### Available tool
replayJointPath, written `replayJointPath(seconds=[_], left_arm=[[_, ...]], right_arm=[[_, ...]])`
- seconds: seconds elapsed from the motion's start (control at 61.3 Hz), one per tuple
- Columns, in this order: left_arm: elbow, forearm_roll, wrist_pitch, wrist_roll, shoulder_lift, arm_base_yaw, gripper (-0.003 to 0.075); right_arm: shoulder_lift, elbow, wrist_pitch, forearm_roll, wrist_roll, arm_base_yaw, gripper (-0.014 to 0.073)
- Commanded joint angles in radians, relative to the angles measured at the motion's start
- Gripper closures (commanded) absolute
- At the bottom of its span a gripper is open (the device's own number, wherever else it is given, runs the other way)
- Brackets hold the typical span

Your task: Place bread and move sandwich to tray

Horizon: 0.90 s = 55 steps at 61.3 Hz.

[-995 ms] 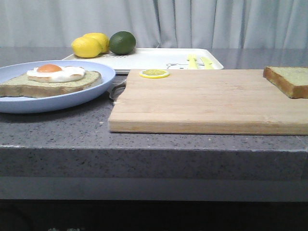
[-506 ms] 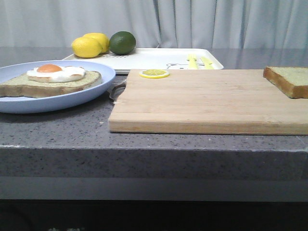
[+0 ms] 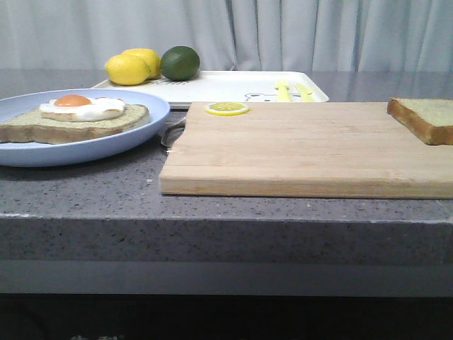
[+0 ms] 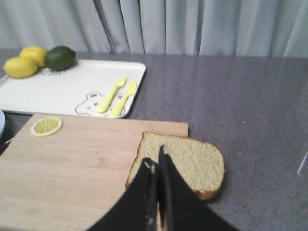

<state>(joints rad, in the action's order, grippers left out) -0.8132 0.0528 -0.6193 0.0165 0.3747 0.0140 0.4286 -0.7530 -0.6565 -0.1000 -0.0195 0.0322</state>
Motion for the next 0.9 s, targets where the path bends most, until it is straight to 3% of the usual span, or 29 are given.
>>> replayJointPath(seconds=[0.0,0.245,0.31,0.391,0.522,0.571,0.636,0.881], left_arm=[[-0.009,0.011,0.078,0.006,0.036,-0.002,0.0741],[0.038,0.007,0.075,0.006,0.072,-0.002,0.0739],[0.044,0.007,0.075,0.006,0.076,-0.002,0.0723],[0.044,0.003,0.075,0.006,0.078,-0.002,0.0627],[0.044,0.003,0.079,0.006,0.078,-0.002,0.0342],[0.044,0.003,0.079,0.006,0.078,-0.002,0.0236],[0.044,0.003,0.079,0.006,0.078,-0.002,0.0179],[0.044,0.002,0.079,0.006,0.08,-0.002,0.0176]], right_arm=[[0.041,-0.013,0.059,-0.008,-0.007,0.001,0.0662],[0.067,0.005,0.02,-0.005,-0.007,0.001,0.0655],[0.067,0.005,0.012,0.001,-0.007,0.001,0.0607],[0.067,0.005,0.009,0.001,-0.007,0.001,0.0452],[0.067,0.005,0.01,0.001,-0.007,0.001,0.01],[0.067,0.005,0.007,0.001,-0.007,0.001,0.0025],[0.067,0.005,0.007,0.001,-0.007,0.001,-0.0017],[0.1,-0.004,-0.002,-0.075,-0.006,0.001,-0.002]])
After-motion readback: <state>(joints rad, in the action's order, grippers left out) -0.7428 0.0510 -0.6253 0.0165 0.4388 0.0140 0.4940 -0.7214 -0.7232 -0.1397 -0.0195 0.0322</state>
